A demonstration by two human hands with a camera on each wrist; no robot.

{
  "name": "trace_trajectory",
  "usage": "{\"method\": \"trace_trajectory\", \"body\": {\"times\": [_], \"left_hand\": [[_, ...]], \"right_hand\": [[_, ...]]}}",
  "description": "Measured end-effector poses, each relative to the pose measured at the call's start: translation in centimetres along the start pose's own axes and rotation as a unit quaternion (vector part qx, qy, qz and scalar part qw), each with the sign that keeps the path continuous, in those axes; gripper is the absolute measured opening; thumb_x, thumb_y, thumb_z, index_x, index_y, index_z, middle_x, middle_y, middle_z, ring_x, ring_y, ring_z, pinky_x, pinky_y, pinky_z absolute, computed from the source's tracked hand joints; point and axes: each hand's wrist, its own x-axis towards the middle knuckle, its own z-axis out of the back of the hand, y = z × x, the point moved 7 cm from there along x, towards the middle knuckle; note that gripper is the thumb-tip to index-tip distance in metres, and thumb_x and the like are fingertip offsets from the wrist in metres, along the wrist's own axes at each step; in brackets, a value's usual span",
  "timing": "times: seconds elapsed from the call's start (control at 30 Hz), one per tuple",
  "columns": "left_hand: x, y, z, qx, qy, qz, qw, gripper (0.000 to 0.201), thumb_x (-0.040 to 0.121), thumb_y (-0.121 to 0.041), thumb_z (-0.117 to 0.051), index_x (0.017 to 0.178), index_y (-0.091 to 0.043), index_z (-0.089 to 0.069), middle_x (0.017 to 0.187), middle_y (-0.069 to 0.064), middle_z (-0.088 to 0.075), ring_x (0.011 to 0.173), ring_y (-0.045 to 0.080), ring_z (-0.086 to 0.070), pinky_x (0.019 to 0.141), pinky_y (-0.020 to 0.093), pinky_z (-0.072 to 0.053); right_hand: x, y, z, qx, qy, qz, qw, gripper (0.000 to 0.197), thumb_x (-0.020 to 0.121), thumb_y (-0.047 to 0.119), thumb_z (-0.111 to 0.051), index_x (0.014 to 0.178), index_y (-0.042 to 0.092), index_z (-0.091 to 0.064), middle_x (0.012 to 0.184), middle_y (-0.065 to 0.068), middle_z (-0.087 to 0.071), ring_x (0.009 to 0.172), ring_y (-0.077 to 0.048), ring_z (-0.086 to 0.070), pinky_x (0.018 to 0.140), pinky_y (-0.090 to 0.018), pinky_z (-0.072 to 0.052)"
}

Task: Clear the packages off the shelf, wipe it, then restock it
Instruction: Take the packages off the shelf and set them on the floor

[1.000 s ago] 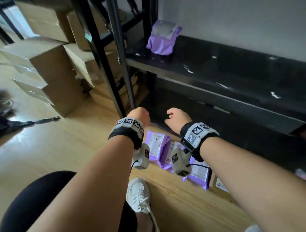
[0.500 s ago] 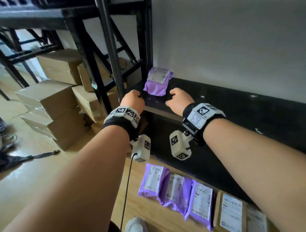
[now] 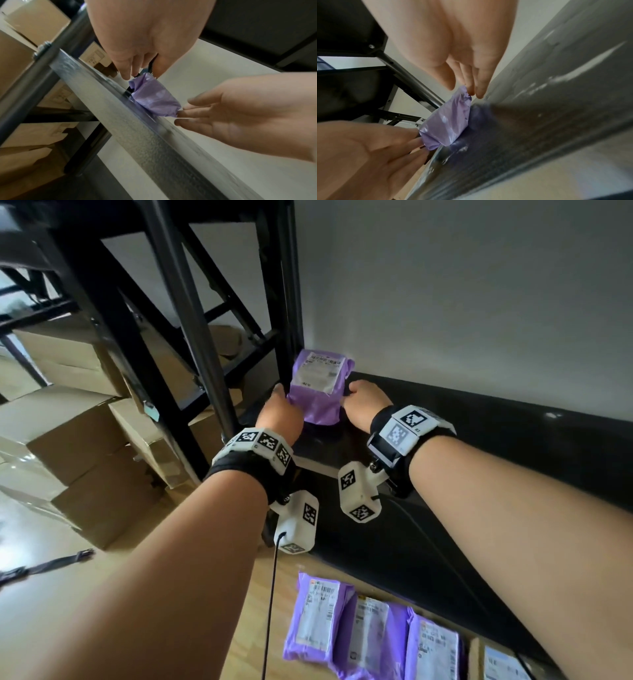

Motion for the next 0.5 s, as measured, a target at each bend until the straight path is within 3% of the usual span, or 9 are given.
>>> {"method": "trace_trajectory", "body": {"times": [0.13, 0.2, 0.33, 0.43, 0.5], "left_hand": [[1.2, 0.0, -1.0, 0.004, 0.016, -0.01, 1.0, 0.04, 0.1, -0.008, -0.035, 0.139, -0.002, -0.041, 0.136, 0.018, -0.051, 0.124, 0.032, -0.05, 0.1, 0.034, -0.039], [1.2, -0.1, -0.9, -0.013, 0.004, -0.002, 1.0, 0.04, 0.101, -0.011, -0.032, 0.139, -0.004, -0.043, 0.137, 0.016, -0.051, 0.124, 0.029, -0.05, 0.099, 0.031, -0.039], [0.5, 0.1, -0.2, -0.102, -0.034, 0.03, 0.994, 0.036, 0.1, -0.02, -0.039, 0.132, -0.009, -0.053, 0.129, 0.014, -0.059, 0.118, 0.031, -0.057, 0.1, 0.032, -0.044], [-0.6, 0.5, 0.2, -0.18, -0.032, 0.041, 0.982, 0.03, 0.095, -0.025, -0.047, 0.112, -0.003, -0.059, 0.11, 0.024, -0.066, 0.103, 0.037, -0.065, 0.093, 0.045, -0.053], [-1.3, 1.1, 1.0, -0.185, -0.045, 0.038, 0.981, 0.033, 0.091, -0.029, -0.05, 0.103, -0.001, -0.063, 0.098, 0.021, -0.069, 0.092, 0.036, -0.068, 0.087, 0.046, -0.055]], "right_hand": [[1.2, 0.1, -1.1, 0.0, 0.021, 0.008, 1.0, 0.03, 0.101, 0.02, -0.044, 0.115, 0.001, -0.062, 0.114, -0.016, -0.065, 0.091, -0.025, -0.059, 0.07, -0.027, -0.04], [1.3, 0.2, -1.3, 0.004, 0.019, 0.01, 1.0, 0.03, 0.101, 0.021, -0.044, 0.113, 0.002, -0.063, 0.112, -0.016, -0.065, 0.087, -0.024, -0.057, 0.068, -0.027, -0.039], [0.6, 0.5, -0.4, 0.01, -0.011, 0.009, 1.0, 0.029, 0.099, 0.019, -0.046, 0.118, 0.004, -0.063, 0.115, -0.014, -0.065, 0.104, -0.028, -0.063, 0.086, -0.033, -0.047], [-0.7, 1.0, 0.4, 0.03, -0.028, 0.017, 0.999, 0.025, 0.097, 0.017, -0.051, 0.115, 0.007, -0.064, 0.112, -0.011, -0.067, 0.101, -0.026, -0.064, 0.091, -0.035, -0.052], [-2.0, 1.3, 0.9, 0.044, -0.03, 0.026, 0.998, 0.022, 0.094, 0.013, -0.054, 0.111, 0.007, -0.065, 0.108, -0.011, -0.068, 0.097, -0.026, -0.066, 0.09, -0.039, -0.054]]}}
